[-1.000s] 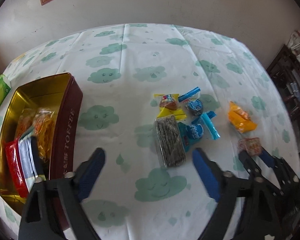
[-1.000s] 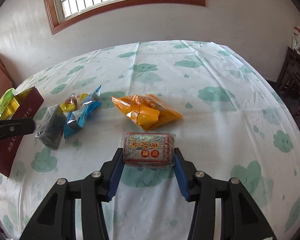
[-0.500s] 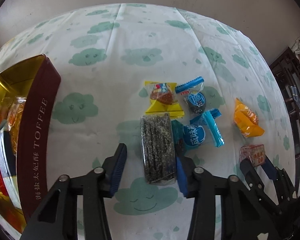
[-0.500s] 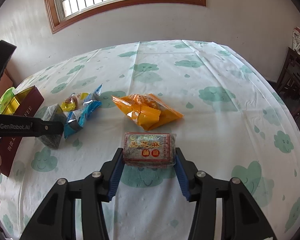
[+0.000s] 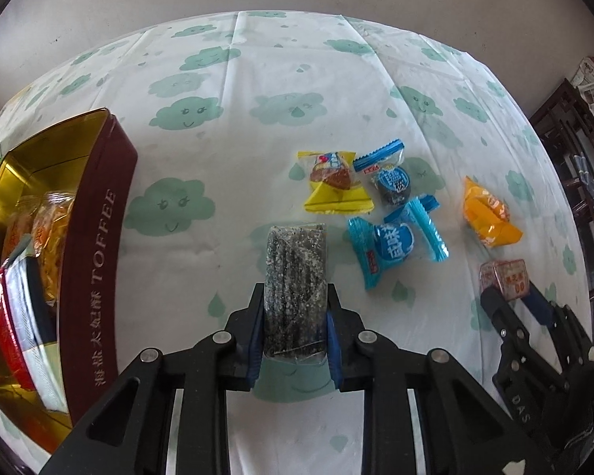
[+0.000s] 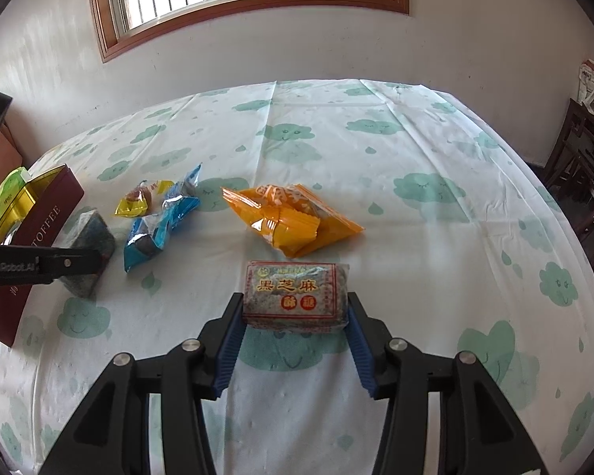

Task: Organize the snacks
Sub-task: 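Carry the dark grey package into the gold tin and open the left gripper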

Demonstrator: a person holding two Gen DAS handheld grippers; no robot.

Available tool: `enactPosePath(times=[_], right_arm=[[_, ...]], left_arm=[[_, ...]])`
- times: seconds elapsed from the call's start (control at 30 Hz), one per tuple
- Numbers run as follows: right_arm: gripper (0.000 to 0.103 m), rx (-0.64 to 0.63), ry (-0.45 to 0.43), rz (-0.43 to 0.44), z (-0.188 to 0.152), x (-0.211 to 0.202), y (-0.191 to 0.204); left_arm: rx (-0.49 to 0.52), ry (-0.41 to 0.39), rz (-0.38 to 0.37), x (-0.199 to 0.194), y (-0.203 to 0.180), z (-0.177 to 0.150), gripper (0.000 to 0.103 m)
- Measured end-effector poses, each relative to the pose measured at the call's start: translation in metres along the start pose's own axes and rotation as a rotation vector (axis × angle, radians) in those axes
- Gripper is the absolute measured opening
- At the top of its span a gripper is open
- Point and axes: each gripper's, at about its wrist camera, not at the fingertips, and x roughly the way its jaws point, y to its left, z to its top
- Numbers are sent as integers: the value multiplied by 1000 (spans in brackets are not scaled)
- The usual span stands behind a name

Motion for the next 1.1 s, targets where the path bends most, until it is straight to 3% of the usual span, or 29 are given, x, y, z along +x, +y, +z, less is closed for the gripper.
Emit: enactPosePath(times=[0.4, 0.67, 0.83, 1.1], right_arm=[[51, -23, 6, -27, 0, 1, 4], [51, -29, 7, -33, 1, 1, 5], [51, -34, 9, -39, 0, 1, 6], [51, -35, 8, -39, 0, 2, 6]], left_arm=[[78, -83, 17, -47, 10, 0, 23], [15, -177, 125, -80, 86, 28, 23], [-50, -154, 170, -73, 145, 39, 23], [-135, -97, 197, -47, 199, 49, 23]])
